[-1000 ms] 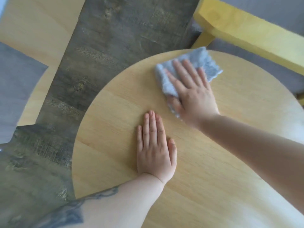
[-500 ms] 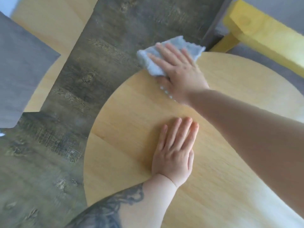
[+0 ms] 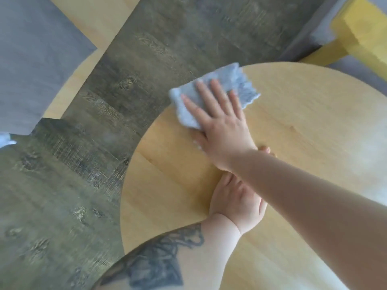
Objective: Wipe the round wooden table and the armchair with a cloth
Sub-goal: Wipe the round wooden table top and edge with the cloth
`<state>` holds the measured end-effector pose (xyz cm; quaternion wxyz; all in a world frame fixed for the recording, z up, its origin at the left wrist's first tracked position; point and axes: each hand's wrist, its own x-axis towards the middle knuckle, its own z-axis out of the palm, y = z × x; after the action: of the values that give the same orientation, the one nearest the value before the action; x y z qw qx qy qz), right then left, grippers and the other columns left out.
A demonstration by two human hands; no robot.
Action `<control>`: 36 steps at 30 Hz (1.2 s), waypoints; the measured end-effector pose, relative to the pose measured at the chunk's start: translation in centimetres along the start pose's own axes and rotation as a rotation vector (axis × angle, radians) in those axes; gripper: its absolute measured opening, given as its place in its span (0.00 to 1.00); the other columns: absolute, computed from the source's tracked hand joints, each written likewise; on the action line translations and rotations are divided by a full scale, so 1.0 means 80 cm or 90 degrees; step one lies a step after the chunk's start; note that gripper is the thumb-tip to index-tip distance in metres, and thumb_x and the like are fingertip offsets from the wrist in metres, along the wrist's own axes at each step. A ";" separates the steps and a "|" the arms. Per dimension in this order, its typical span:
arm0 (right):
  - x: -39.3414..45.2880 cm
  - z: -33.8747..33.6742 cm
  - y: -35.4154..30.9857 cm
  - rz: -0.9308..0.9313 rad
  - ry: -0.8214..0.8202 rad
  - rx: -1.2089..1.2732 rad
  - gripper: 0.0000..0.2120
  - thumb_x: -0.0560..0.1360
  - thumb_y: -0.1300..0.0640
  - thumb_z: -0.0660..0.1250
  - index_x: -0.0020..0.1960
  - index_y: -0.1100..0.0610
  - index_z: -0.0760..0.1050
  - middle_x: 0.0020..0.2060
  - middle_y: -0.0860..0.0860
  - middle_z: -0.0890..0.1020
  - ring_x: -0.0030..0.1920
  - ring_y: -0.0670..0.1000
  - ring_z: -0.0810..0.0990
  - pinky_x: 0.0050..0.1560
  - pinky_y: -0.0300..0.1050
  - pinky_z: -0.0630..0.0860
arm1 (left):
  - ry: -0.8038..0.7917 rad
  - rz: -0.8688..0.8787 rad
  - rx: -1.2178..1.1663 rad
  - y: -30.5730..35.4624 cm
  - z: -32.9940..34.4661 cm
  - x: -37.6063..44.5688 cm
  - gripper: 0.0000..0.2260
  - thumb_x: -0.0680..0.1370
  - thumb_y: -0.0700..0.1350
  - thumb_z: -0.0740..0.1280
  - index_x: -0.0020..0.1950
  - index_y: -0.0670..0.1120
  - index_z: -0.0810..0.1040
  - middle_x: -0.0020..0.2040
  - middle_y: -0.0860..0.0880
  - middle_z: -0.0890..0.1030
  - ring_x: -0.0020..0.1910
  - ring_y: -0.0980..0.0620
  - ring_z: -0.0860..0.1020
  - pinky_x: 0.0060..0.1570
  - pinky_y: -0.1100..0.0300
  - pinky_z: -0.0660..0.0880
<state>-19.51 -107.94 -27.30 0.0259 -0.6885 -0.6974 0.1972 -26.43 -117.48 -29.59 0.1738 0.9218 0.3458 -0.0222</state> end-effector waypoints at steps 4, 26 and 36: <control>0.045 0.012 -0.074 -0.312 -0.162 -0.054 0.27 0.82 0.44 0.52 0.77 0.40 0.44 0.78 0.45 0.43 0.77 0.50 0.39 0.75 0.54 0.35 | -0.021 0.013 0.050 0.001 0.006 0.002 0.31 0.74 0.59 0.58 0.73 0.45 0.59 0.70 0.49 0.71 0.70 0.48 0.63 0.71 0.47 0.50; -0.120 -0.015 0.186 0.101 0.110 -0.069 0.27 0.80 0.45 0.53 0.77 0.47 0.55 0.77 0.50 0.57 0.77 0.52 0.52 0.76 0.56 0.50 | 0.099 -0.018 -0.053 0.002 -0.003 -0.001 0.23 0.76 0.45 0.57 0.72 0.46 0.70 0.72 0.45 0.70 0.73 0.44 0.64 0.73 0.47 0.58; -0.191 -0.009 0.231 0.373 0.179 0.009 0.30 0.77 0.42 0.50 0.77 0.47 0.54 0.77 0.49 0.55 0.77 0.51 0.49 0.76 0.55 0.47 | 0.107 0.008 0.063 0.007 0.003 -0.004 0.23 0.78 0.45 0.53 0.74 0.46 0.67 0.73 0.45 0.67 0.72 0.42 0.64 0.70 0.44 0.58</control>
<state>-0.94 -123.05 -28.76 0.0694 -0.8802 -0.4578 0.1041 -26.31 -118.10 -29.57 0.0988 0.9301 0.3515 0.0397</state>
